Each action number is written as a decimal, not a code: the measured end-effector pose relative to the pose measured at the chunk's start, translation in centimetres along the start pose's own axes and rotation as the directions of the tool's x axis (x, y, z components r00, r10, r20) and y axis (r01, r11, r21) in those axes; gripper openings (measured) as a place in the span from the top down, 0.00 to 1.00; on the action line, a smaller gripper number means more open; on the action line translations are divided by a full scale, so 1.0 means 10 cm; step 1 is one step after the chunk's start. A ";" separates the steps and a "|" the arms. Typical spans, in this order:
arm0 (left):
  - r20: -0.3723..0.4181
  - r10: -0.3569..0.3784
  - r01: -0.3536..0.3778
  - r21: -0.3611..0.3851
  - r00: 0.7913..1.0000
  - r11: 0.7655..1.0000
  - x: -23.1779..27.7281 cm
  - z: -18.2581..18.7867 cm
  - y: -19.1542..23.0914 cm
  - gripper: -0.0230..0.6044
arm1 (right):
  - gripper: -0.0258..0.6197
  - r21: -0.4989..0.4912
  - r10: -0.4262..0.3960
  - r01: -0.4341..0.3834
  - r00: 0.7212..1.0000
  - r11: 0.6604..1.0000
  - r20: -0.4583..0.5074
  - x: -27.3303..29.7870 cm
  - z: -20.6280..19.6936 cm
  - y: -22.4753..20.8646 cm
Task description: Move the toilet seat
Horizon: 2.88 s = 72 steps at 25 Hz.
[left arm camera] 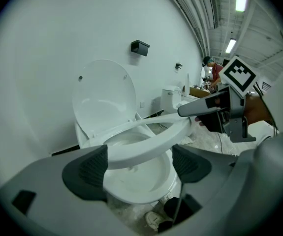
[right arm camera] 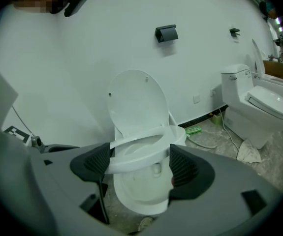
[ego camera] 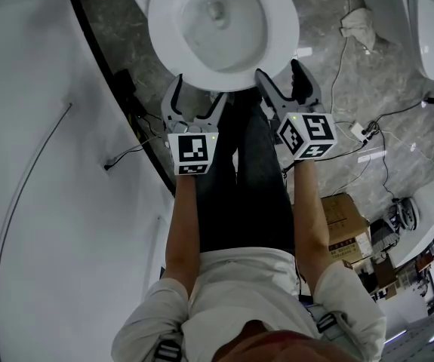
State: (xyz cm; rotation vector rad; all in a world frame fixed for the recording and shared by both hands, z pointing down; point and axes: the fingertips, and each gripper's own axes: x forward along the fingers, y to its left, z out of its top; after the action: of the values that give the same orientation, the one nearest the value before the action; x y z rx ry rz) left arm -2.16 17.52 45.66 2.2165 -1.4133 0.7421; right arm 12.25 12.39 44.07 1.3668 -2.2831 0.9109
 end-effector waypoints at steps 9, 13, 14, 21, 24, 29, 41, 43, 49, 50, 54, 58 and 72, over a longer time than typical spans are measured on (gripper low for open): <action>0.006 -0.004 0.005 -0.008 1.000 1.000 -0.01 0.02 0.01 0.28 | 0.35 -0.303 0.106 -0.119 0.993 0.945 -0.060 -0.18 -0.05 0.31; 0.009 -0.004 0.004 -0.009 1.000 1.000 0.00 0.04 0.01 0.28 | 0.35 -0.468 0.106 -0.154 0.986 0.870 -0.128 -0.19 -0.18 0.38; 0.010 -0.005 0.005 -0.010 1.000 1.000 -0.01 0.04 0.01 0.28 | 0.35 -0.499 0.088 -0.146 0.986 0.854 -0.139 -0.17 -0.21 0.37; 0.034 -0.006 0.007 -0.018 0.999 1.000 -0.03 0.12 0.06 0.28 | 0.48 -0.614 -0.025 -0.026 0.997 0.789 -0.075 -0.08 -0.11 0.28; 0.051 -0.005 0.006 -0.025 0.999 1.000 -0.06 0.18 0.09 0.28 | 0.49 -0.616 -0.020 -0.017 0.998 0.788 -0.053 -0.09 -0.03 0.31; 0.071 0.000 0.003 -0.037 0.998 0.999 -0.07 0.29 0.11 0.28 | 0.49 -0.624 -0.016 -0.014 0.999 0.782 -0.043 -0.09 0.09 0.32; 0.101 0.022 -0.016 -0.064 0.995 0.998 -0.11 0.53 0.21 0.29 | 0.51 -0.631 -0.004 -0.019 0.999 0.776 -0.034 -0.07 0.36 0.40; 0.104 0.028 -0.021 -0.067 0.994 0.998 -0.11 0.58 0.24 0.29 | 0.51 -0.632 0.000 -0.021 0.999 0.775 -0.033 -0.06 0.41 0.41; 0.109 0.045 -0.037 -0.075 0.993 0.997 -0.14 0.70 0.31 0.32 | 0.52 -0.636 0.012 -0.027 1.000 0.771 -0.028 -0.02 0.55 0.47; 0.110 0.048 -0.039 -0.075 0.993 0.996 -0.14 0.73 0.32 0.33 | 0.52 -0.638 0.014 -0.028 1.000 0.770 -0.026 -0.01 0.58 0.48; 0.114 0.062 -0.053 -0.076 0.992 0.996 -0.15 0.84 0.36 0.35 | 0.53 -0.642 0.026 -0.038 0.999 0.766 -0.028 0.01 0.70 0.51; 0.123 0.076 -0.065 -0.088 0.990 0.994 -0.14 0.96 0.42 0.36 | 0.53 -0.646 0.040 -0.048 0.999 0.762 -0.026 0.05 0.82 0.52; 0.142 0.119 -0.102 -0.120 0.983 0.987 -0.14 1.29 0.62 0.39 | 0.54 -0.648 0.081 -0.072 0.997 0.758 -0.015 0.15 1.21 0.62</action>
State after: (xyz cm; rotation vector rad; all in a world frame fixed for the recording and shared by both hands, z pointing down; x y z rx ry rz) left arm -5.46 8.34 35.11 2.1587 -1.6200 0.5268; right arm 6.61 5.36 33.75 0.9617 -2.3403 0.0694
